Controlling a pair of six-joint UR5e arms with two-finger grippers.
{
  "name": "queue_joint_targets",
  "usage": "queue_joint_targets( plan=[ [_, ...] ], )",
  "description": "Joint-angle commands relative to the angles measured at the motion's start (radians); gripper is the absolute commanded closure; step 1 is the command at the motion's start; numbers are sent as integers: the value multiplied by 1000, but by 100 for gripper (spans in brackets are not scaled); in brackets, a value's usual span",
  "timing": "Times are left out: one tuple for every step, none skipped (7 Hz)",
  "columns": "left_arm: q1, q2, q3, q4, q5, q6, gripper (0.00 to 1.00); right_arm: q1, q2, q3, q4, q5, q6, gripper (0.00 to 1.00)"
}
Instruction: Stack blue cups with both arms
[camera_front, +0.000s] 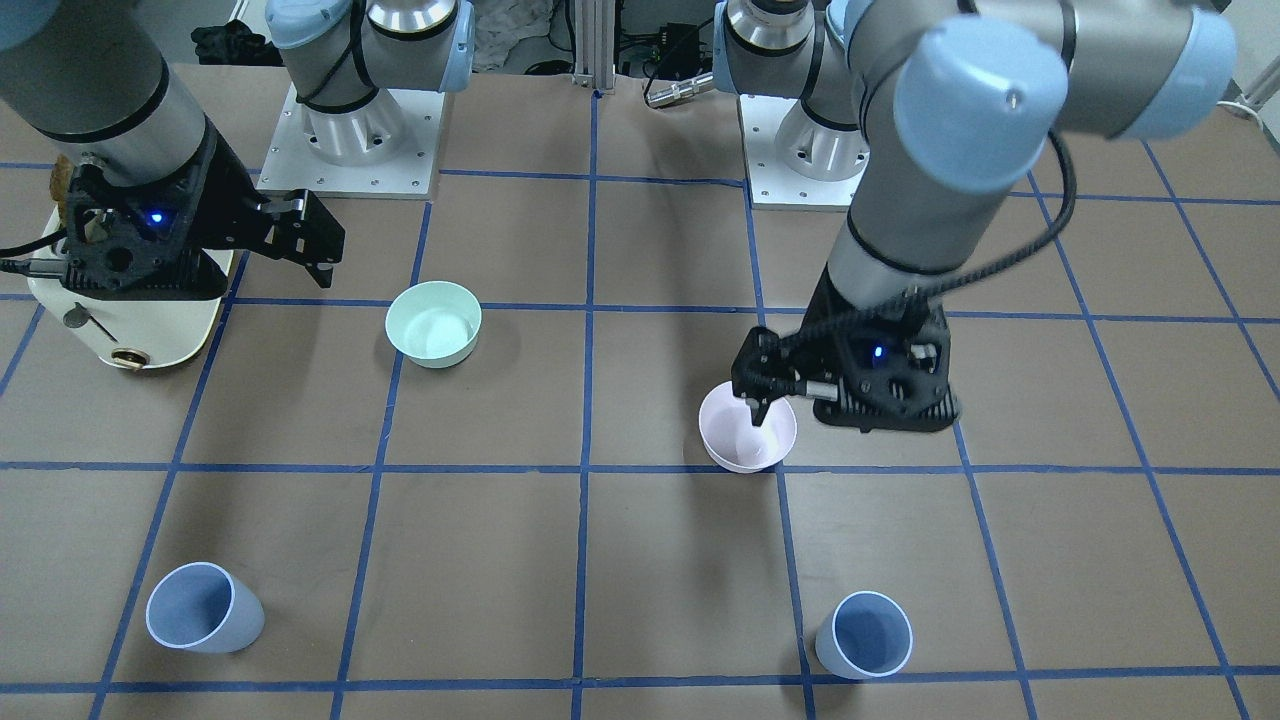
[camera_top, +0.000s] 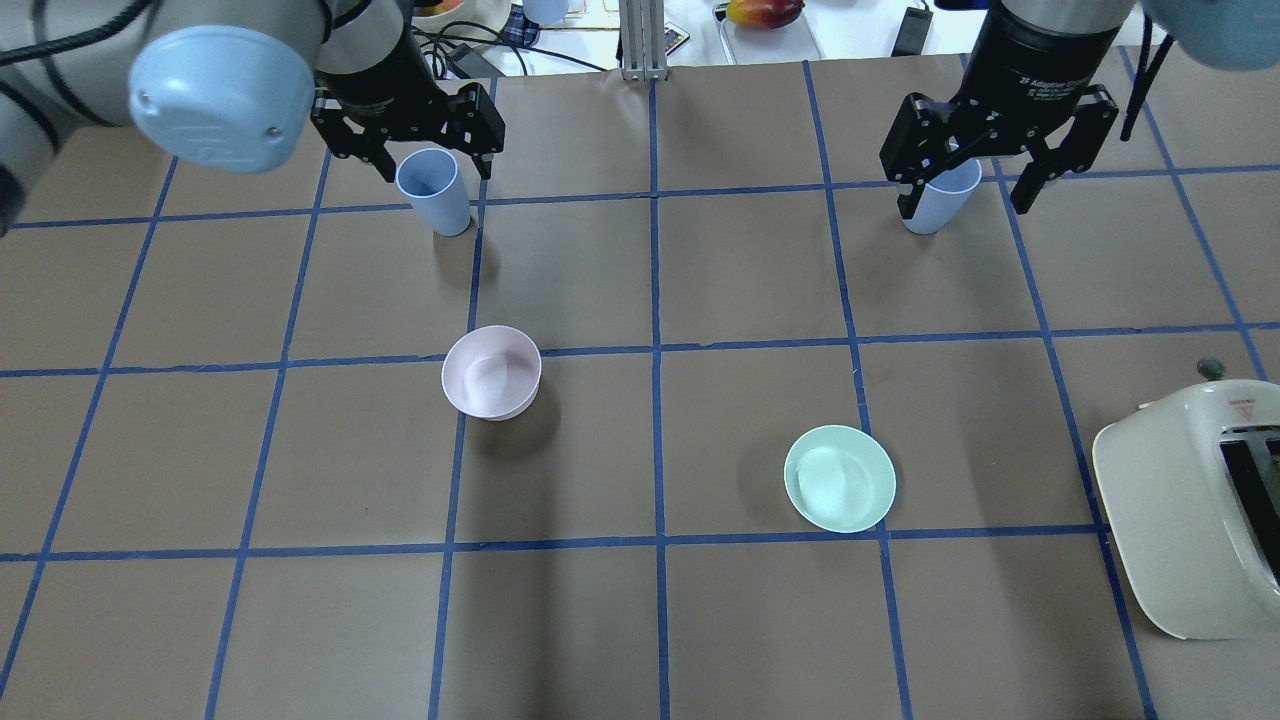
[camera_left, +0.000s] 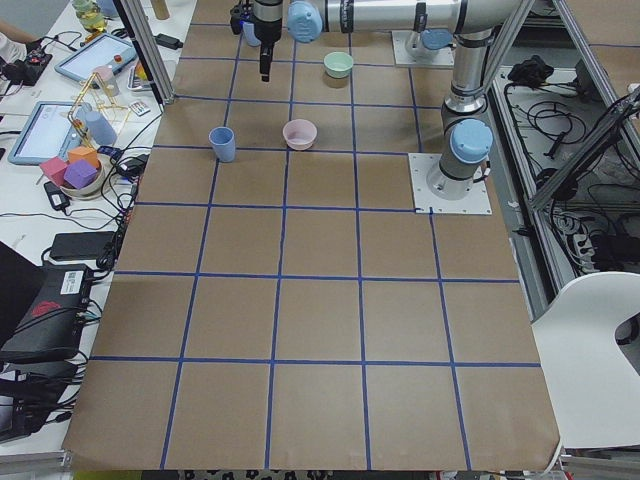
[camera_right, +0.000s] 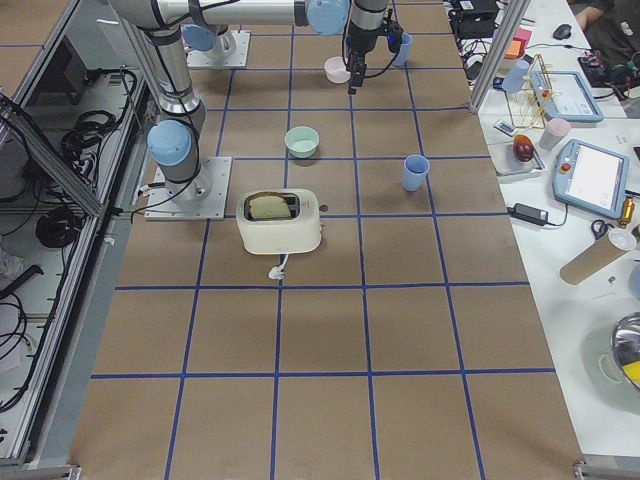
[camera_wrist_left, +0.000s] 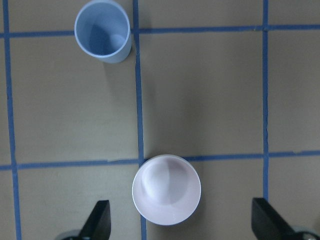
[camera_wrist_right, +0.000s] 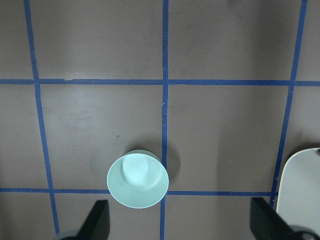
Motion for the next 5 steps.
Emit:
queue_joint_targets(
  plan=[
    [0, -193, 87, 95, 83, 125, 0, -3, 5, 0, -3, -5, -2, 0],
    [0, -281, 153, 129, 86, 129, 0, -15, 15, 0, -36, -2, -5, 0],
    [0, -341, 204, 143, 86, 148, 0, -23, 55, -3, -149, -5, -5, 0],
    [2, -390, 197, 198, 101, 158, 0, -34, 96, -9, -208, -12, -7, 0],
    [9, -427, 185, 261, 102, 182, 0, -72, 139, -9, -292, -13, -8, 0]
  ],
)
